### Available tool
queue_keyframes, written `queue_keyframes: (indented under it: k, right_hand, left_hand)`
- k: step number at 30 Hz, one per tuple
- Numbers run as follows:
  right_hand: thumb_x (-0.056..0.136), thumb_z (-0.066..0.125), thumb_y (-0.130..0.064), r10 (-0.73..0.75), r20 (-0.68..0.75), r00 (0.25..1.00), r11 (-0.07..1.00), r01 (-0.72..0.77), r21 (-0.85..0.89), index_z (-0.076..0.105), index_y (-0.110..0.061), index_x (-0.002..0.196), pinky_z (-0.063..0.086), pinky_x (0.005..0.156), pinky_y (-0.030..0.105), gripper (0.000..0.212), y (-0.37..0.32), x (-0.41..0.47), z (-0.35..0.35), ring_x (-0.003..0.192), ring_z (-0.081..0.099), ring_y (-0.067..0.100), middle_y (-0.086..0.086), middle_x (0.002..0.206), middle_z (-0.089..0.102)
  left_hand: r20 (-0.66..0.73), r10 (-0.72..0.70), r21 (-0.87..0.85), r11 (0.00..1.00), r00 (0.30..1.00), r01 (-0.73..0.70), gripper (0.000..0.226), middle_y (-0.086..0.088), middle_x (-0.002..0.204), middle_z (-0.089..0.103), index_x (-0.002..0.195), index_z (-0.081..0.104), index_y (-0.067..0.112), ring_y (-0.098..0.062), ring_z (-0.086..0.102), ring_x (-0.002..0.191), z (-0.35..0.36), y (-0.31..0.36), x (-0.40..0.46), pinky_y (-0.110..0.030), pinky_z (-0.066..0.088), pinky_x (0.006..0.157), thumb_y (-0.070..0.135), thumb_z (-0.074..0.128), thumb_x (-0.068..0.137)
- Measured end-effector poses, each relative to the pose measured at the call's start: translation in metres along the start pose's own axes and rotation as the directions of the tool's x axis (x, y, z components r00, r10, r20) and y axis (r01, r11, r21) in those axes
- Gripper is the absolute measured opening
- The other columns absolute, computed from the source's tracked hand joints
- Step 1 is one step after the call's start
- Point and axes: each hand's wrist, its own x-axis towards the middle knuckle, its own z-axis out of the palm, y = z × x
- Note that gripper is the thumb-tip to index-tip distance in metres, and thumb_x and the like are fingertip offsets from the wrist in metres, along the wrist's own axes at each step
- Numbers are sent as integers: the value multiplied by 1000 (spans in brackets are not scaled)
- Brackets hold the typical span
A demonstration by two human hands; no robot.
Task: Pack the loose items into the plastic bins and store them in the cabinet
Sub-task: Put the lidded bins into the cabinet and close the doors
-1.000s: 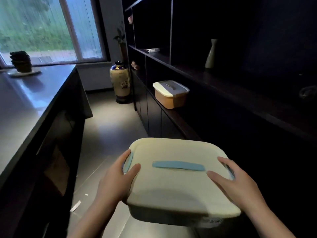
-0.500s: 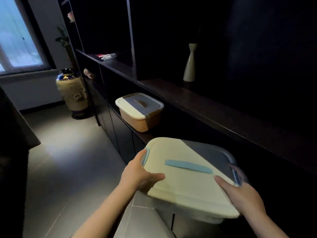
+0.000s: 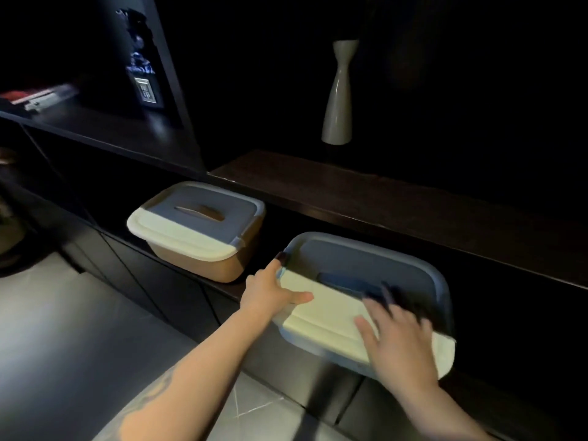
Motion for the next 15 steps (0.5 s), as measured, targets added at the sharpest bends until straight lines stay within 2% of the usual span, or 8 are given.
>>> queue_keyframes:
  k: [2,4,6,8,9,11,13,15]
  right_hand:
    - [88,1,-65,-84,44,996,996,85,-41,29,-43,142,32,94,41,66,-25,2,7,119,47,23,-4,139,47]
    - [86,-1,-64,-69,24,997,995,71,-70,30,-44,141,37,86,41,66,-35,13,9,113,52,25,-1,135,53]
    - [89,7,-62,-68,1,998,994,68,-82,29,-45,142,43,84,40,59,-37,25,13,123,50,27,3,146,44]
    - [89,10,-63,-80,4,997,995,80,-56,23,-47,144,45,92,40,59,-35,33,18,141,30,24,0,156,26]
    - [88,8,-64,-90,2,996,995,90,-33,21,-48,145,42,99,40,60,-33,37,19,145,20,22,-2,158,20]
    - [85,5,-66,-108,4,994,994,108,-3,21,-50,145,29,111,40,64,-30,46,20,146,13,19,-5,159,18]
    - [81,6,-67,-130,-20,991,991,130,38,29,-47,144,19,115,40,70,-29,55,20,144,19,22,-2,157,25]
    - [80,14,-66,-138,-45,989,987,141,80,39,-41,142,19,115,40,71,-29,60,21,142,24,25,1,154,32]
  left_hand:
    - [-41,12,91,996,999,-8,88,-3,134,45,133,41,23,-27,32,128,-4,1,12,-43,39,99,60,76,61]
    - [-94,40,104,994,995,-30,74,-3,124,46,122,49,18,-25,37,121,-2,-1,18,-41,43,94,61,71,67]
    - [-165,106,110,990,981,-88,54,-2,117,46,110,52,14,-23,41,114,6,-6,18,-40,45,88,56,63,78]
    - [-268,162,-24,984,950,-174,33,2,113,44,101,52,13,-21,46,111,19,-13,14,-33,41,85,42,57,88]
    - [-300,153,-138,970,942,-201,27,6,116,43,105,52,13,-19,46,114,23,-16,11,-26,37,88,36,55,91]
    - [-275,116,-301,933,954,-200,42,8,134,34,133,43,12,-12,36,129,27,-21,8,-17,25,100,30,50,95]
    - [-224,104,-339,924,969,-178,57,3,151,21,146,26,10,-8,22,138,26,-28,11,-17,14,107,29,46,97]
    - [-198,140,-367,907,970,-206,59,2,156,15,149,19,14,-6,16,141,22,-33,9,-18,10,111,31,44,98]
